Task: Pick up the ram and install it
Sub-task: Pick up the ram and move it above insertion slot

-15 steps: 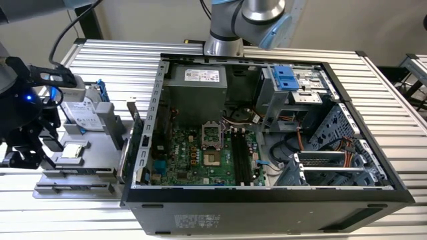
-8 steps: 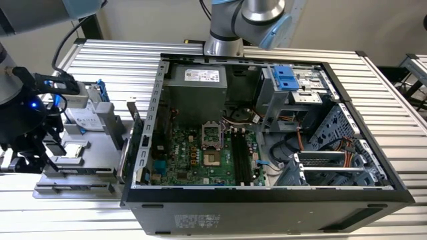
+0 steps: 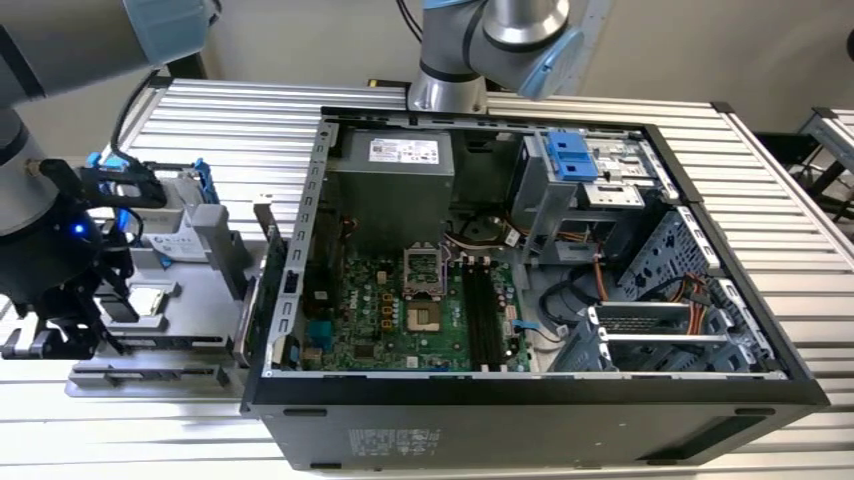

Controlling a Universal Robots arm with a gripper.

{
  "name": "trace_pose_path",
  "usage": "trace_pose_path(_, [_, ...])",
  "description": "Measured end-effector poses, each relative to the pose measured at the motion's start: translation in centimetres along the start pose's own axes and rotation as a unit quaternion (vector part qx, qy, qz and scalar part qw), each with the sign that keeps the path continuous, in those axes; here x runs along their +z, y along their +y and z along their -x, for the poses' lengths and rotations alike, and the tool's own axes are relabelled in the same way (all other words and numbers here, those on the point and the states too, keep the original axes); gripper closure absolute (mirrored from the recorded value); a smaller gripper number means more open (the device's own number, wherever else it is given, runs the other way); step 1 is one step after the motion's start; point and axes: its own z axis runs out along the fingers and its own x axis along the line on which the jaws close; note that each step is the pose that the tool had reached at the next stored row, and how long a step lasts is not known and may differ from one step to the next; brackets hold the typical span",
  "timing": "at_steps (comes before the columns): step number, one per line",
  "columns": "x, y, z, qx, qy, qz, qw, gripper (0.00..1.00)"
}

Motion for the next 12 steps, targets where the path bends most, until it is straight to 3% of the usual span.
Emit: trace_pose_path(12, [2.19,-0.03,-0.54,0.001,0.0,0.0,1.0,0.0])
